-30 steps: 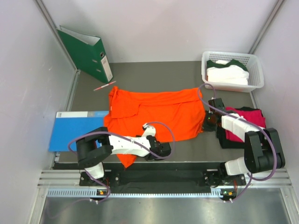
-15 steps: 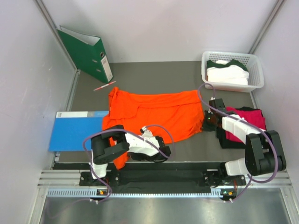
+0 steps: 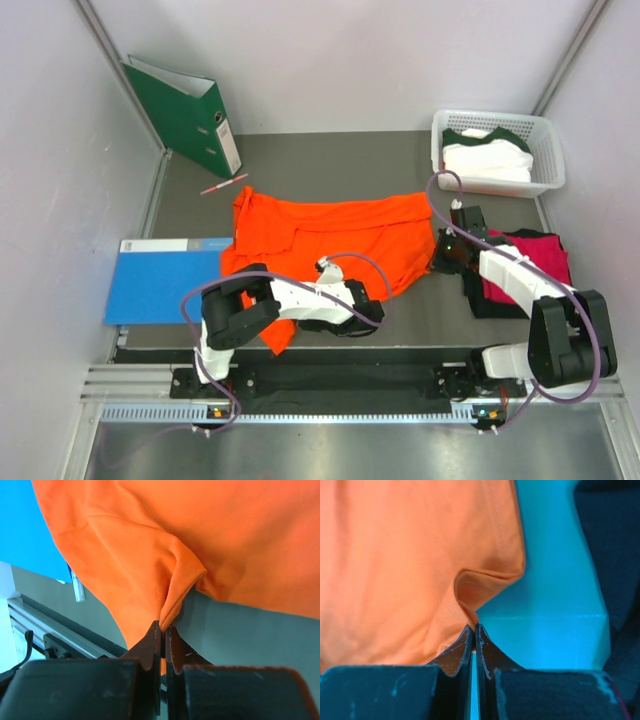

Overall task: Fold and stack the t-shirts
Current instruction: Grap the side of the flattened tshirt closest away from the robot with both arms, then fold the other side of the tshirt into a rectangle

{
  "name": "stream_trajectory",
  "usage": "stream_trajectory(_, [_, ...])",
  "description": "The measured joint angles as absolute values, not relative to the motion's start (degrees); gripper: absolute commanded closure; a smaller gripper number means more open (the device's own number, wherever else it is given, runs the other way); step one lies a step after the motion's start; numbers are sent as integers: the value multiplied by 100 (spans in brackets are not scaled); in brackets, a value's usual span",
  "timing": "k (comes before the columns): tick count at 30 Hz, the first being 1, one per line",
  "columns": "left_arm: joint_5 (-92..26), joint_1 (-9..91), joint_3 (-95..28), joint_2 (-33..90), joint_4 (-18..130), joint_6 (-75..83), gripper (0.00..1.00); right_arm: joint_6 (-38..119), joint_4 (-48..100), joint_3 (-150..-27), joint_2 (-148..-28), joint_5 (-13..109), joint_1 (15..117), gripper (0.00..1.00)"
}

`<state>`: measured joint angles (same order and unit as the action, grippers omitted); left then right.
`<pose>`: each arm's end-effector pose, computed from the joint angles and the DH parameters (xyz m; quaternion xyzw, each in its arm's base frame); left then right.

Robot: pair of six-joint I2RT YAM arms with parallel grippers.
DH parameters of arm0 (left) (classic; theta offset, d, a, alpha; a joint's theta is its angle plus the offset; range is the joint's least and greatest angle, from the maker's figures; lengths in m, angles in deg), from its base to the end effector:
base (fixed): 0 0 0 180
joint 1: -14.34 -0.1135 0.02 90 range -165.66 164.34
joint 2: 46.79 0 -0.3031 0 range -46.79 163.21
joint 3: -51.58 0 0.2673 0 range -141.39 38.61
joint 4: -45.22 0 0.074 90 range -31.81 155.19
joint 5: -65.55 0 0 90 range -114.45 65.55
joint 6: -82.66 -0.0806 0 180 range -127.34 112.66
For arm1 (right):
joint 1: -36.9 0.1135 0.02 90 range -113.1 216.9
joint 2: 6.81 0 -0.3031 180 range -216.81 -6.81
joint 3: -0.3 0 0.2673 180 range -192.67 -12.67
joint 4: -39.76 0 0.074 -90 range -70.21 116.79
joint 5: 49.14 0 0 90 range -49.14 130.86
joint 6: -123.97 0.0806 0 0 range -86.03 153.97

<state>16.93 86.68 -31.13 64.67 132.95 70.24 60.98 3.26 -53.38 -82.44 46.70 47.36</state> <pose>0.1434 -0.2747 0.1466 0.0392 0.9134 0.2962 0.2765 0.2673 0.0577 0.1758 0.1246 0.9531 0.1336 0.2414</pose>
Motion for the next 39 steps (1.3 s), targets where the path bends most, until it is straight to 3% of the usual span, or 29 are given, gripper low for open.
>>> stream_trajectory(11, [1368,8639,-3272,5901,13332,6521,100,6098,341,-5447,-8244,4937,4736,100])
stream_trajectory(22, [1285,8570,-3239,4579,13273,5876,100,6091,457,-5445,-8246,5103,4736,100])
stream_trajectory(24, [1232,8524,-3204,4550,13260,5719,91,6074,474,-5445,-8264,5129,4736,100])
stream_trajectory(25, [1193,8510,-3182,4557,13247,5662,70,6065,477,-5445,-8281,5131,4736,100])
stream_trajectory(26, [1123,8502,-3156,4563,13232,5579,18,6058,481,-5445,-8299,5138,4736,100])
stream_trajectory(27, [1064,8500,-3128,4570,13221,5500,3,6056,483,-5445,-8319,5145,4736,100])
stream_trajectory(35, [948,8500,-2925,4465,13234,5643,2,6052,496,-5447,-8448,5155,4736,100])
stream_trajectory(39, [974,8500,-2232,3252,12991,5938,5,6052,525,-5478,-8616,5190,4736,100])
